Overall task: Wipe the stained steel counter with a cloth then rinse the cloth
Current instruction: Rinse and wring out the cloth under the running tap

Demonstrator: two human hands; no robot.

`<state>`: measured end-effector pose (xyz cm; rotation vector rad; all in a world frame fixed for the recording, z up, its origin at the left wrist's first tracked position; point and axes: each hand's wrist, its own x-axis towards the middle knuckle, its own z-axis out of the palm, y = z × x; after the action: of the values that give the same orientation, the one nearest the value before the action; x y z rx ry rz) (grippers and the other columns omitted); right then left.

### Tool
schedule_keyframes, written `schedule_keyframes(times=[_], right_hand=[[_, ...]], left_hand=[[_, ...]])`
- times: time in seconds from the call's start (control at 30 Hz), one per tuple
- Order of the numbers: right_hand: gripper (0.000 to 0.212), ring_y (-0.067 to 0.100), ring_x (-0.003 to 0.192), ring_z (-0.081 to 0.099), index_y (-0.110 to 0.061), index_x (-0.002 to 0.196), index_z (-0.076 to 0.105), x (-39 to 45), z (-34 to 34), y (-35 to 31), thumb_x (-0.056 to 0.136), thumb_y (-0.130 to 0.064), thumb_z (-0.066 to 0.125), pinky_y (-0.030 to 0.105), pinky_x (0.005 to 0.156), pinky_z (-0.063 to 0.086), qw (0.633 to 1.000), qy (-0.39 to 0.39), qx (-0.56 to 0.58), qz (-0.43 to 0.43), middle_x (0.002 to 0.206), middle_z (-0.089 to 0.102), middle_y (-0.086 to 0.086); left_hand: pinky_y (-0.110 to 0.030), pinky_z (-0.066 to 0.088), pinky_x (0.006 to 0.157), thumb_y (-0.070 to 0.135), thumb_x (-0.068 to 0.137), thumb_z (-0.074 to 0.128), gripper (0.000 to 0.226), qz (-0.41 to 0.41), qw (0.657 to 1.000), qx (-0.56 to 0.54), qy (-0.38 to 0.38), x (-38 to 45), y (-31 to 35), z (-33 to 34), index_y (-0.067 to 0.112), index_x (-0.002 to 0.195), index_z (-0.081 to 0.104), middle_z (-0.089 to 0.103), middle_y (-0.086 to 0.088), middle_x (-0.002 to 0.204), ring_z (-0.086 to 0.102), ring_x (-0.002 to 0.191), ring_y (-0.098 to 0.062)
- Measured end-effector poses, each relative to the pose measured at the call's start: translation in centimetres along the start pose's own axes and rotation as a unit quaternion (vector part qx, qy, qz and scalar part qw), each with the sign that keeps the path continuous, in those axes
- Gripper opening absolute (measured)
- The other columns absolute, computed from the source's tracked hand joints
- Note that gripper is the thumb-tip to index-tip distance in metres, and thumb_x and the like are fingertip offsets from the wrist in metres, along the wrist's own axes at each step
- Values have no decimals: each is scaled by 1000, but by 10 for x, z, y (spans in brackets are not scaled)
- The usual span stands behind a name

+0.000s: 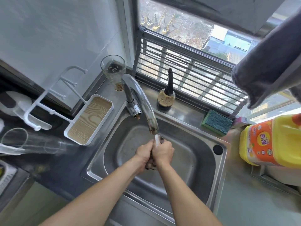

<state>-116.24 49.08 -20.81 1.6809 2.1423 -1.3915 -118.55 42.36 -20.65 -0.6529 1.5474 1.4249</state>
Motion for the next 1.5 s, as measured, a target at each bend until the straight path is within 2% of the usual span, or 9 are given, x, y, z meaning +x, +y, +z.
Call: schedule_keyframes(times=[0.2, 0.3, 0.37, 0.53, 0.7, 0.93, 1.13, 1.33, 1.5], right_hand=[[33, 37, 89, 70, 3, 91, 71, 24, -15, 6, 94, -28, 59, 43, 78, 55, 978, -110, 127, 125, 99, 73, 26], [13, 39, 82, 69, -2, 87, 65, 27, -23, 18, 93, -12, 61, 50, 81, 61, 956, -135, 207, 159, 90, 68, 25], [8, 35, 82, 66, -5, 90, 66, 18, -20, 19, 92, -9, 59, 47, 80, 58, 948, -161, 232, 150, 89, 66, 23], [35, 28, 117, 61, -17, 132, 62, -18, 21, 12, 99, -27, 60, 41, 106, 48, 973, -152, 168, 37, 125, 65, 12], [34, 36, 103, 60, -5, 101, 65, -20, 18, 11, 98, -39, 62, 39, 89, 40, 996, 57, 50, -48, 102, 67, 19], [48, 41, 97, 67, -12, 89, 74, -9, 7, 6, 95, -56, 55, 40, 78, 50, 996, 74, -27, -42, 95, 76, 19], [47, 41, 100, 68, -4, 87, 75, 21, -9, 11, 92, -48, 58, 38, 85, 51, 997, -21, 10, 74, 100, 75, 23], [9, 32, 82, 63, -8, 92, 69, 20, -17, 25, 92, -12, 60, 38, 71, 53, 933, -191, 274, 136, 87, 68, 17], [51, 18, 97, 72, -19, 124, 67, 19, -27, 33, 74, -11, 63, 38, 86, 60, 904, -352, 243, 18, 114, 76, 6]], left_hand=[[-15, 23, 35, 33, 103, 56, 23, -10, 991, 3, -134, -7, 6, -36, 10, 102, 59, 52, -6, 66, 39, 42, -9], [-23, 36, 45, 6, 99, 61, 25, 13, 999, 27, -37, -1, 6, -54, 7, 123, 53, 58, -11, 87, 47, 58, -17], [-27, 44, 54, 11, 100, 59, 11, 15, 999, 16, 31, 1, 5, -49, 8, 110, 61, 64, -13, 88, 57, 63, -21], [-22, 53, 59, 48, 108, 26, 60, -56, 980, -187, -45, -4, 7, -13, 9, 87, 68, 75, -7, 67, 71, 66, -20], [-14, 51, 51, 50, 108, 25, 62, -24, 986, -162, -45, -8, -5, 1, 13, 89, 71, 75, 2, 68, 72, 60, -8], [-17, 40, 39, 55, 98, 55, 54, 2, 999, -23, 44, -10, -6, 3, 13, 68, 70, 66, 6, 51, 61, 41, -8], [-16, 26, 36, 49, 102, 49, 46, 38, 996, 68, -41, -5, -12, -8, 21, 70, 65, 56, 3, 52, 43, 35, -10], [-35, 53, 71, 22, 100, 58, 14, -27, 999, 4, 40, 1, -4, -26, 18, 112, 54, 64, -11, 106, 61, 88, -21], [-41, 62, 65, 48, 100, 57, 36, -105, 993, 13, -61, 3, 8, -41, 18, 116, 68, 75, -10, 110, 71, 95, -24]])
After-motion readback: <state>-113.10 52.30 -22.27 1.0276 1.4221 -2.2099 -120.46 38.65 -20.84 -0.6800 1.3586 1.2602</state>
